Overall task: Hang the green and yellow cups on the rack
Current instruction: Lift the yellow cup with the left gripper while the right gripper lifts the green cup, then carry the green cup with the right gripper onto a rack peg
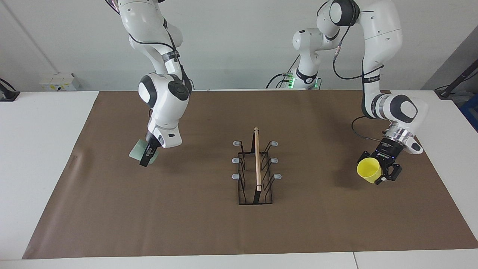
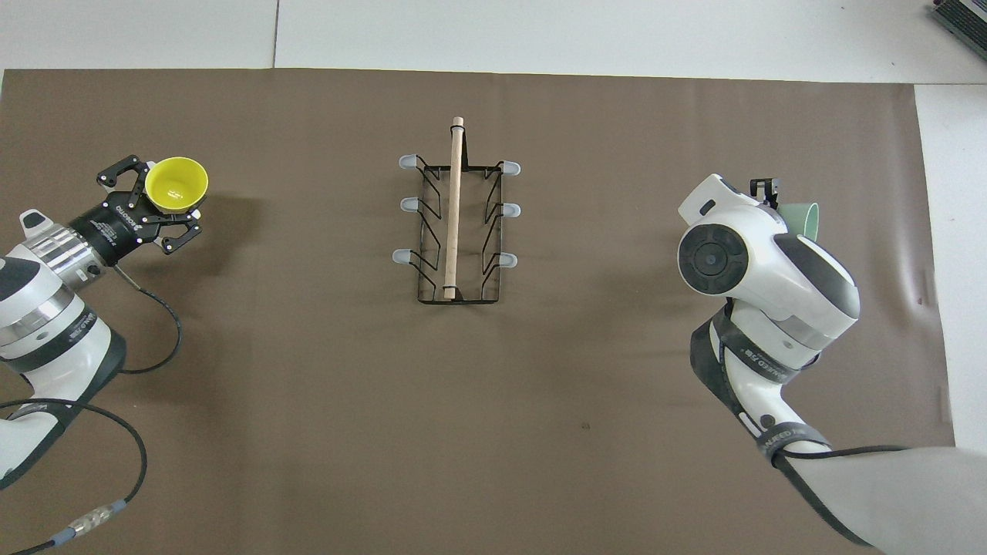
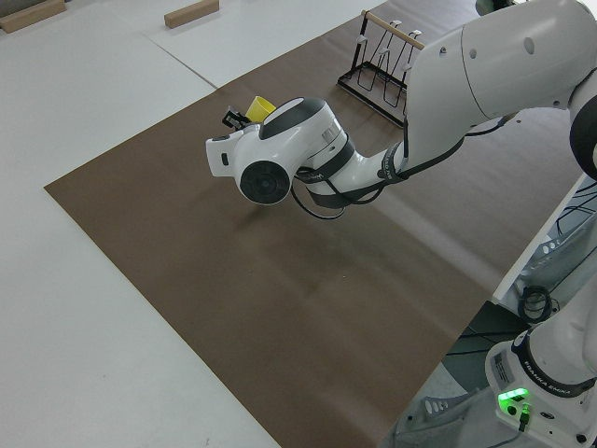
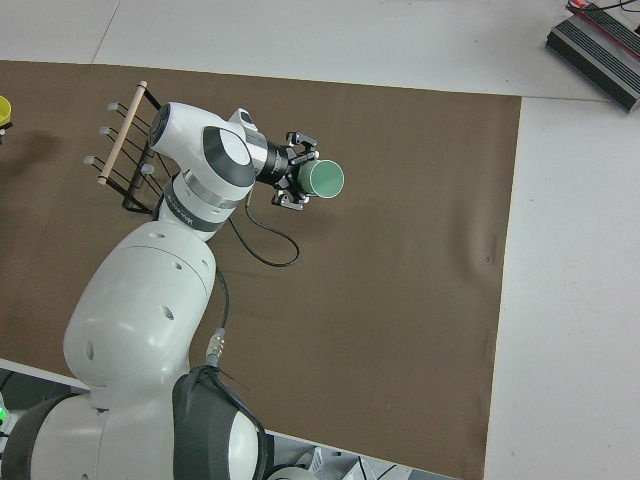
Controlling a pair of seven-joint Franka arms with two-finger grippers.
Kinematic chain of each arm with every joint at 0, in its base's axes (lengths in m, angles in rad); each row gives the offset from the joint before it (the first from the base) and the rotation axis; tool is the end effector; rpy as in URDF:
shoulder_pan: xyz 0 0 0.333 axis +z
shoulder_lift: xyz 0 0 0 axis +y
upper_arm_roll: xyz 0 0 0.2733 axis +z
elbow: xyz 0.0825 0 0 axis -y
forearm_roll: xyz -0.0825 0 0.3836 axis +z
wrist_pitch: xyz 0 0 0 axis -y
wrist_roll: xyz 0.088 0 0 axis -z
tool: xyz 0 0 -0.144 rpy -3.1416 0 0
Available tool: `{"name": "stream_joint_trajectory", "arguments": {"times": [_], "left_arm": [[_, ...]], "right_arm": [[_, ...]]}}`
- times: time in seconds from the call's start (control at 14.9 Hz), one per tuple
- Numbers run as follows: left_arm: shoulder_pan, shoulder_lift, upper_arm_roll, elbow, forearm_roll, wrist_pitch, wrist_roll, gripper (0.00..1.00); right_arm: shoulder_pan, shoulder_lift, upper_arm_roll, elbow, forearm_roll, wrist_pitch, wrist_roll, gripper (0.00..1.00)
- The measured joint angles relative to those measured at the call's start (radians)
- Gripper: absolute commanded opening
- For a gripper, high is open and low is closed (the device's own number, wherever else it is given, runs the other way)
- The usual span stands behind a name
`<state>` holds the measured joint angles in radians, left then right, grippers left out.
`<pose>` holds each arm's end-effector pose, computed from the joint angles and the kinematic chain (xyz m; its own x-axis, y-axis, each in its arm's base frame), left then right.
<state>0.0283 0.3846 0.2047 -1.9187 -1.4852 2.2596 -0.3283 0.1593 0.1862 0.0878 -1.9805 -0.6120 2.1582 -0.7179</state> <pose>0.6309 0.0899 0.2507 0.2123 0.7412 -0.6368 0.7864 0.2572 0.5616 0.5816 0.1041 0.3050 0.2931 0.8821 -0.3688 0.9375 -0.1896 0.2917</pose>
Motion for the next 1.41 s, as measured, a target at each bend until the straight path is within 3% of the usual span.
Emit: {"name": "stream_joint_trajectory", "arguments": {"times": [0.34, 0.67, 0.94, 1.28, 1.41], "left_arm": [[-0.001, -0.029, -0.001, 0.105, 0.426, 0.009, -0.027, 0.00], [-0.034, -0.036, -0.003, 0.196, 0.778, 0.013, -0.077, 0.00], [-0.064, -0.050, -0.005, 0.250, 1.077, 0.023, -0.165, 0.00], [-0.104, -0.087, -0.006, 0.256, 1.342, 0.020, -0.236, 0.00], [-0.125, -0.101, -0.007, 0.256, 1.469, 0.015, -0.294, 0.00]], "right_arm": [[0.003, -0.086, 0.002, 0.046, 0.442, 0.000, -0.023, 0.00], [0.006, -0.112, 0.017, 0.078, 0.748, 0.040, -0.052, 0.00], [-0.001, -0.112, 0.012, 0.081, 1.052, 0.100, -0.227, 0.00], [-0.025, -0.112, 0.008, 0.078, 1.359, 0.153, -0.371, 0.00], [-0.021, -0.115, 0.010, 0.061, 1.538, 0.187, -0.474, 0.00]]}}
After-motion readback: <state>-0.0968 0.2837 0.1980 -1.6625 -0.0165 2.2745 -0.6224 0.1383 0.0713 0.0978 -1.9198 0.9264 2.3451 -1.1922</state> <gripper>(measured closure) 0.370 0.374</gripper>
